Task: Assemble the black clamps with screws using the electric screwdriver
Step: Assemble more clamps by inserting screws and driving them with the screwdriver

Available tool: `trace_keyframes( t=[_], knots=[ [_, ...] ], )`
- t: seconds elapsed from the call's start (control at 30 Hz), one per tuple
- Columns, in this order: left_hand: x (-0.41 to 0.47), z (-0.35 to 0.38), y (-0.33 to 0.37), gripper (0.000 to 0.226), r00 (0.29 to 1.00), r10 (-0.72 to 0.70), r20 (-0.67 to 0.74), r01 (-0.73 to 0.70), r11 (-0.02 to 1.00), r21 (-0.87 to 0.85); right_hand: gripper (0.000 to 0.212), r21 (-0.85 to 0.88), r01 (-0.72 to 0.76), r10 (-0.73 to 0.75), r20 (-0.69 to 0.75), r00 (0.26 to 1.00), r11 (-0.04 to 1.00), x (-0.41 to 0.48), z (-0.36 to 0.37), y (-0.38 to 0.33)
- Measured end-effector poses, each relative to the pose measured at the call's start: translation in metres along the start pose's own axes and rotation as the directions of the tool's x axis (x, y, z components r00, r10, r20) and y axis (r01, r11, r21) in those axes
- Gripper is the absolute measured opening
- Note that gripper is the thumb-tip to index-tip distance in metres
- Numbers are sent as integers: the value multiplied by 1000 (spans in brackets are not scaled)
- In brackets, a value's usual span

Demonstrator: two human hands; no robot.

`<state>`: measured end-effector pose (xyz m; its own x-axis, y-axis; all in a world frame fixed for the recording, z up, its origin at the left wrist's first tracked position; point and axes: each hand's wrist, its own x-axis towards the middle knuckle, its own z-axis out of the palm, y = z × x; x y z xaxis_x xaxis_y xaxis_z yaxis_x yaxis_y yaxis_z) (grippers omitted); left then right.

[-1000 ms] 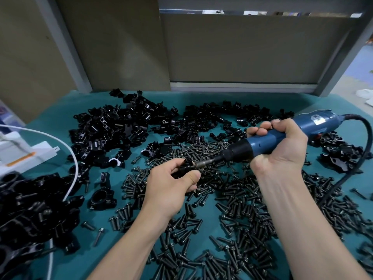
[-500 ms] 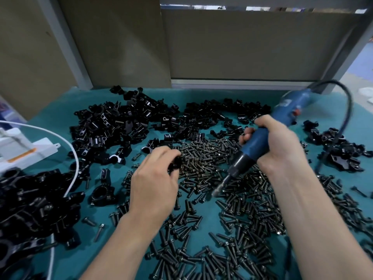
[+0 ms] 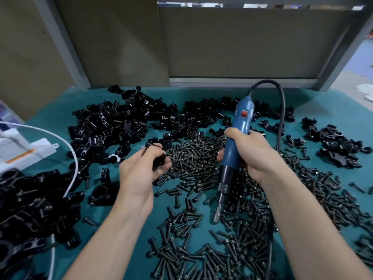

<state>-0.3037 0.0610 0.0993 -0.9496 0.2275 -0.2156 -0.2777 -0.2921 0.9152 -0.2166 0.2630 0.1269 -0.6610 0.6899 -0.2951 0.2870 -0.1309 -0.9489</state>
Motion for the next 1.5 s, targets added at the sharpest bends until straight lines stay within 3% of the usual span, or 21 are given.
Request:
trace_keyframes(
  t=[0.1,0.17,0.23,0.3,0.43,0.57,1.03,1.13,1.23,1.33,1.37,1.43,1.5],
  knots=[
    [-1,1,-1,33,997,33,65,-31,999,-36,40,-270,84,-119,-116,986,959,4,0,5],
    [-1,1,-1,35,995,46,86,-43,998,-35,42,-276,72,-112,-132,985,959,6,-3,6],
    [-1,1,-3,30,993,43,106,-40,999,-34,36,-35,-1,-1,-64,998,999,8,-6,6],
    [0,1,-4,15,991,43,123,-42,999,-16,34,281,-67,58,40,998,957,7,-6,5],
    [-1,2,-7,24,989,56,135,-60,998,25,63,539,-169,79,186,979,825,7,-9,5],
    [-2,3,-6,29,987,68,146,-76,996,48,66,633,-226,128,197,972,740,5,-15,1],
    [0,4,-8,30,988,53,147,-58,998,31,54,667,-189,71,200,977,721,-2,-12,-3],
    [0,4,-8,29,987,51,150,-57,998,32,41,549,-155,61,186,981,821,-3,-11,-6],
    [0,5,-7,25,991,45,123,-48,999,17,20,334,-68,44,77,996,940,3,-13,-7],
    [1,4,-6,25,996,42,76,-43,999,5,23,-55,18,-23,-96,995,998,4,-12,-2],
    [1,3,-6,25,996,43,79,-44,999,6,28,-264,39,-85,-164,983,964,4,-12,1],
    [0,2,-6,27,994,45,97,-46,999,12,43,-609,29,-232,-258,938,793,2,-12,7],
    [-2,4,-7,31,992,47,121,-50,999,19,51,-758,-19,-333,-309,891,652,-2,-8,11]
  ],
)
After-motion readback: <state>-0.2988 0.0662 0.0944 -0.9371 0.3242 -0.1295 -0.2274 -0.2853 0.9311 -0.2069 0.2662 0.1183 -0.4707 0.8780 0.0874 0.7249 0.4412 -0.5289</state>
